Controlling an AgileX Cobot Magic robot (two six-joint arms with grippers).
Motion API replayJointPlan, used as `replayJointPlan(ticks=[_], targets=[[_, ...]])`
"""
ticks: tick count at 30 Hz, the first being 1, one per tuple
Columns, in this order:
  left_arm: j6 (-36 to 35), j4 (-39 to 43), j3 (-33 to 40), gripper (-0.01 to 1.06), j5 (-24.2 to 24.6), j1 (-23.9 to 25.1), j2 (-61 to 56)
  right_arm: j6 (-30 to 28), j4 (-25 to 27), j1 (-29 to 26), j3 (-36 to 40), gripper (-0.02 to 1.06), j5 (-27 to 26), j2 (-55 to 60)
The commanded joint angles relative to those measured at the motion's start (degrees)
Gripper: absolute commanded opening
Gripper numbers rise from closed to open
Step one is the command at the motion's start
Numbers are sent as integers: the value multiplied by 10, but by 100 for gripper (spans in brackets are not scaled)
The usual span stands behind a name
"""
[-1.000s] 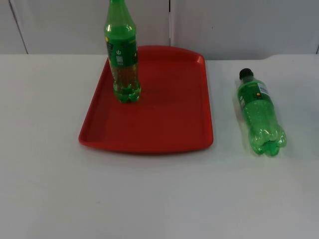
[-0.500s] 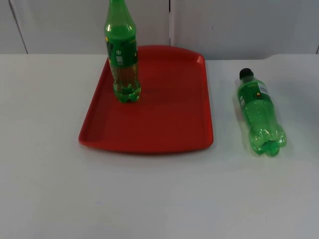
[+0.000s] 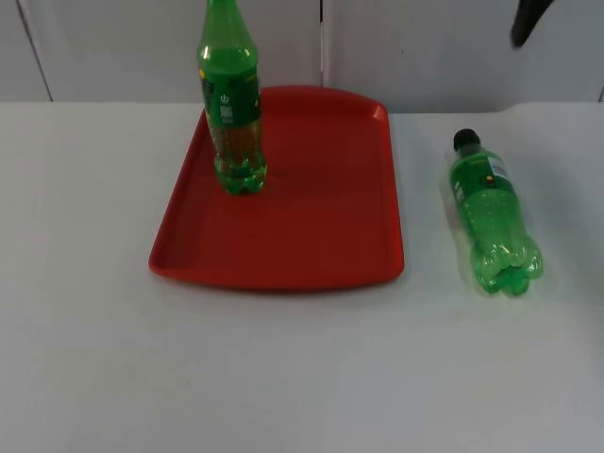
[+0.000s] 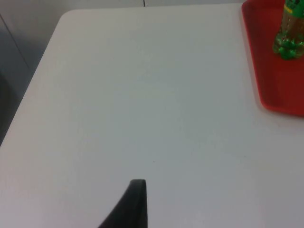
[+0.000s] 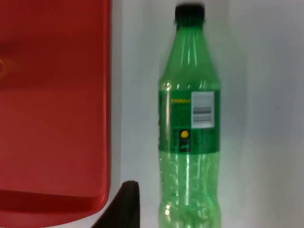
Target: Place the bottle upright on the tray.
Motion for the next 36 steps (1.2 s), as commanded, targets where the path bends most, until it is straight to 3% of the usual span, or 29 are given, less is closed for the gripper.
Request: replayJointPlan(ticks=[1,5,8,13,19,36], targets=[[0,2,2,105,-6,1,-2,24,1,8,-3,104,5,21],[0,2,2,105,-6,1,-2,62,-11,27,-4,104,5,57],[0,2,2,105,-6,1,-2,103,-60,44,-4,104,5,82],[0,2,2,105,-6,1,-2,121,-53,46,-4,104,5,115],[0,2,2,105,-6,1,-2,119,-55,44,-21,104,-7,158],[0,2,2,105,-6,1,-2,81,-60,44,-190,104,5,291]])
